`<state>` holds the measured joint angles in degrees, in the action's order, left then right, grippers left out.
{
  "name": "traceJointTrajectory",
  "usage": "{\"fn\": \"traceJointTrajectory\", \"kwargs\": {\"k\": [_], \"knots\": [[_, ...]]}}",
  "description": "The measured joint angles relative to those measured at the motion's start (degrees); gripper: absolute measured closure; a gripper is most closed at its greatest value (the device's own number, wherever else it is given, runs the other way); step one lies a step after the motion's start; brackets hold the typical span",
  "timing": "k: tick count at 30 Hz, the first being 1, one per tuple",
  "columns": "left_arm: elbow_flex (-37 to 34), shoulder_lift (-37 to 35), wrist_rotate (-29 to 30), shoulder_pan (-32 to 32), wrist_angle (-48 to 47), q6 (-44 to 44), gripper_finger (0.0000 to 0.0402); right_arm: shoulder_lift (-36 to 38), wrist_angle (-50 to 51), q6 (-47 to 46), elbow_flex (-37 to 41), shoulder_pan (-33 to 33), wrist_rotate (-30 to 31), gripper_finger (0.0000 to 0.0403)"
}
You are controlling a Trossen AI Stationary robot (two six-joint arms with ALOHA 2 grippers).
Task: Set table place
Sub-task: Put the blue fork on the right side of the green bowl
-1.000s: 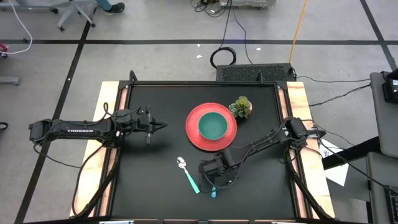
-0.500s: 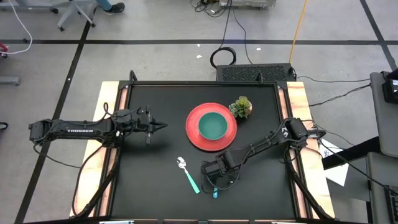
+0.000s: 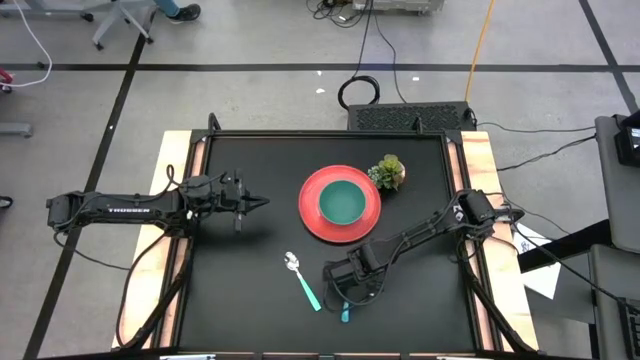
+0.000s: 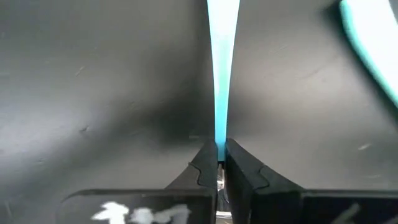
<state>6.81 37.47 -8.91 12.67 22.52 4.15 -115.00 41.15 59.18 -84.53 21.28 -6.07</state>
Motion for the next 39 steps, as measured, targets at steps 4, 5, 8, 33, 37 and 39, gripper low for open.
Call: {"fn": "traceJointTrajectory", "kwargs": {"k": [4,5,8,33,37,39], "knots": [[-0.02,0.00,0.00,0.00,0.00,0.01,0.0387,0.00,-0.73,0.02,2.25,0.00,0.29,0.0403],[-0.01,0.00,0.00,0.00,0.00,0.01,0.0387,0.00,-1.01,0.02,2.69,0.00,0.75,0.0403],[0.00,0.00,0.00,0.00,0.00,0.01,0.0387,0.07,-1.47,0.00,3.42,0.00,1.62,0.0403],[0.00,-0.01,-0.04,-0.02,-0.03,0.01,0.0387,5.81,-4.12,-3.49,4.28,0.22,1.92,0.0312],[0.00,0.00,-0.04,-0.02,-0.04,-0.18,0.0387,11.50,-6.29,-6.34,4.28,0.31,1.95,0.0308],[0.00,-0.02,-0.04,-0.02,-0.02,-0.18,0.0387,14.62,-6.92,-8.77,4.24,0.35,2.65,0.0310]]}}
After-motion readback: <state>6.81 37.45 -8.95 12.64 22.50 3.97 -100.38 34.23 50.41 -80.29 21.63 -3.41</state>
